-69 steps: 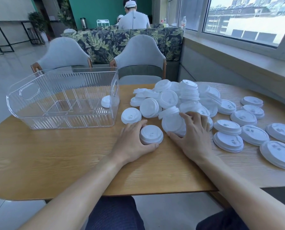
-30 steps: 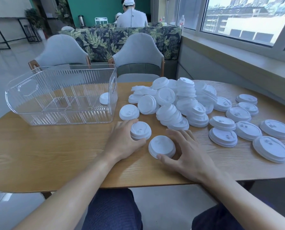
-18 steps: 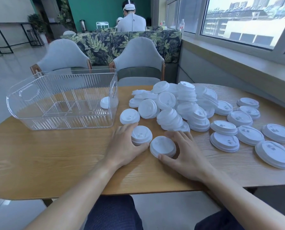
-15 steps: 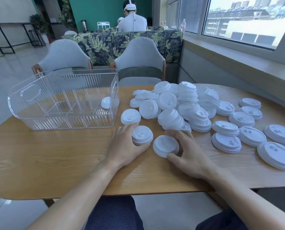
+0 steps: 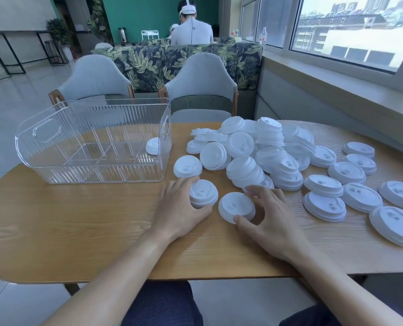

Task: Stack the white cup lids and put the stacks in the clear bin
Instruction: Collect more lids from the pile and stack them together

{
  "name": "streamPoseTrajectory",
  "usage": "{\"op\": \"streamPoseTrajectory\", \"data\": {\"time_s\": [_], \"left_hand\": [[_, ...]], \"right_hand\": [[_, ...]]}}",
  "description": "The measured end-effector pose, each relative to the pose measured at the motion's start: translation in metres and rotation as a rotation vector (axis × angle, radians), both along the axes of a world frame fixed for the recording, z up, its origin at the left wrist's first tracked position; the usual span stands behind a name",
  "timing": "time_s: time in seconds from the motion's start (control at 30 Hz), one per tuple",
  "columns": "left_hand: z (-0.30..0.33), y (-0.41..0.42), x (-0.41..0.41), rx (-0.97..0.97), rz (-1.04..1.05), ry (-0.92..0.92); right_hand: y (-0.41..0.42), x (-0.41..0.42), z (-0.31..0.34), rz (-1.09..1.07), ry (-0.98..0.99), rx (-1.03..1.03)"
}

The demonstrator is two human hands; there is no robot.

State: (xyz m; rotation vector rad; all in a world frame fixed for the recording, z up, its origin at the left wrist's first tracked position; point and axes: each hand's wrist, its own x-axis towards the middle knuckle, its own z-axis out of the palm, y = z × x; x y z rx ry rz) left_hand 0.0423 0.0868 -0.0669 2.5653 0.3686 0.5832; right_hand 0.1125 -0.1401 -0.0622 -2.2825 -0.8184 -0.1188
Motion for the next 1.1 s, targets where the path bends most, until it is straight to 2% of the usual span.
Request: {"op": "streamPoseTrajectory", "data": {"time_s": [0.13,0.27,0.73,1.0,1.1], "left_hand": [[0.0004,-0.0005,-0.0004,0.006,0.013,0.006],[0.0007,-0.0005,-0.0014,0.004,0.012,0.009],[0.0017,0.0008,-0.0057,-0.091,0.024,-0.032],[0.0008,0.0029,-0.0063,-0.197,0.043,-0.058],[0.0004,0.0038,-0.0058,-0.266,0.012,-0.073]], "right_hand": [[-0.0012,-0.0005,0.0008,0.045,-0.015,-0.036],[0.0006,-0.003,0.0023,-0.012,-0.056,-0.063],[-0.0021,-0.0043,0.0087,0.063,0.026,-0.153],[-0.0022,0.0001,0.0042,0.11,0.033,-0.084],[-0.0037,0.0026,0.0009,0.08,0.087,0.039]]}}
